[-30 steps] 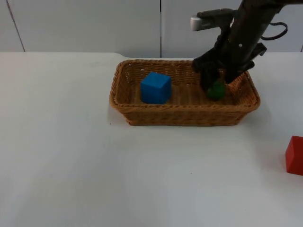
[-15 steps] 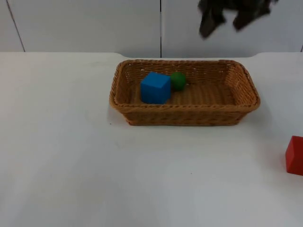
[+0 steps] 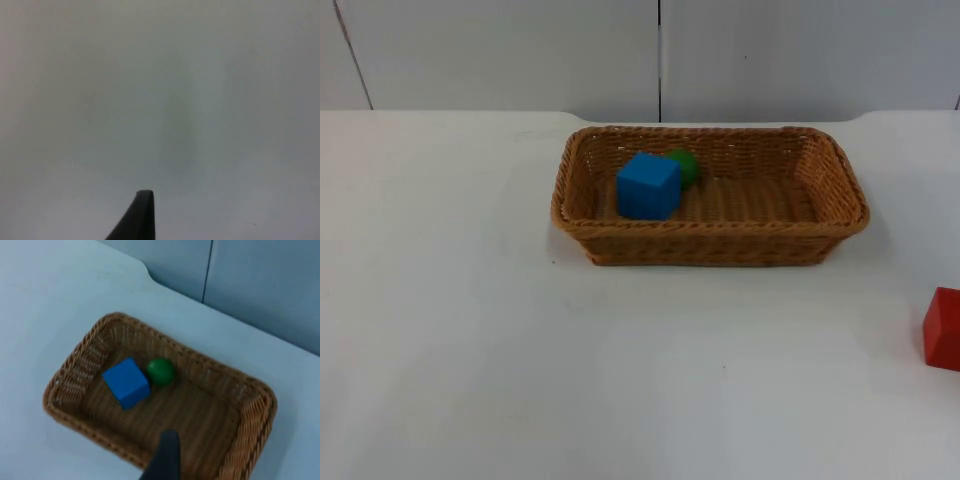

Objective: Place all geometric objects except the red cube into the basket.

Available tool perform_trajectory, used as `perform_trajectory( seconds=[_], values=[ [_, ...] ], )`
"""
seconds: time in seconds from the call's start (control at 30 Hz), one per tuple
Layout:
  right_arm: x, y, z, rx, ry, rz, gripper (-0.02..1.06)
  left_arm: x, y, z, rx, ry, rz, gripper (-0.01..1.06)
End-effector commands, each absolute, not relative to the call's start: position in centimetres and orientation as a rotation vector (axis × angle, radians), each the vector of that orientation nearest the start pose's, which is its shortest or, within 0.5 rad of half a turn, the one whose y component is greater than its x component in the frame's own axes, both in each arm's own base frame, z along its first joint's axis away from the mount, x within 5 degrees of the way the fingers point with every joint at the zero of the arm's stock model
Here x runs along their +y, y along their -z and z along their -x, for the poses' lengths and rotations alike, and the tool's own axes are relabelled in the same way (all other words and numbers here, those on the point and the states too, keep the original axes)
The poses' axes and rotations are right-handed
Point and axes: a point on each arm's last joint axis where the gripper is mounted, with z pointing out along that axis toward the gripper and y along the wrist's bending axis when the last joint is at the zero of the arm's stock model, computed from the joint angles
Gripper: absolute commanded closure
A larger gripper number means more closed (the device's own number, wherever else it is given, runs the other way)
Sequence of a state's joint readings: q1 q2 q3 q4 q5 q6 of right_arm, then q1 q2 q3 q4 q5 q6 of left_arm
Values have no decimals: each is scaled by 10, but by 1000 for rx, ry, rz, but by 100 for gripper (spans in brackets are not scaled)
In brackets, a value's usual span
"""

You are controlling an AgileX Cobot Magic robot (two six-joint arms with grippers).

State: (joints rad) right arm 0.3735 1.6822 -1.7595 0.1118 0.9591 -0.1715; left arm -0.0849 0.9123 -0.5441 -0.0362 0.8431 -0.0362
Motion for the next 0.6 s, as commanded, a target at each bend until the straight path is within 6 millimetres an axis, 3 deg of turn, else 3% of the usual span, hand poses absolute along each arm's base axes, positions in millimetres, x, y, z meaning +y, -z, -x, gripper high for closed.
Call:
perform_trajectory(
  seconds=[0.0,0.07,0.1,0.27,0.3,0.5,0.53,0.57],
  values=[
    [135,-406,-324,2244,-243,590,30,-16,-240,-142,2697,108,-24,5],
    [125,-405,-299,2206,-246,573,30,-18,-243,-142,2691,132,-82,5],
    [125,-405,-299,2206,-246,573,30,-18,-243,-142,2691,132,-82,5],
    [98,-393,-228,2134,-268,534,30,-19,-259,-130,2586,149,-131,5],
    [98,-393,-228,2134,-268,534,30,-19,-259,-130,2586,149,-131,5],
    [64,-376,-141,2044,-281,514,30,-19,-288,-91,2331,211,-112,5],
    [64,-376,-141,2044,-281,514,30,-19,-288,-91,2331,211,-112,5],
    [59,-373,-128,2022,-283,510,30,-19,-293,-82,2278,213,-114,5]
  ],
)
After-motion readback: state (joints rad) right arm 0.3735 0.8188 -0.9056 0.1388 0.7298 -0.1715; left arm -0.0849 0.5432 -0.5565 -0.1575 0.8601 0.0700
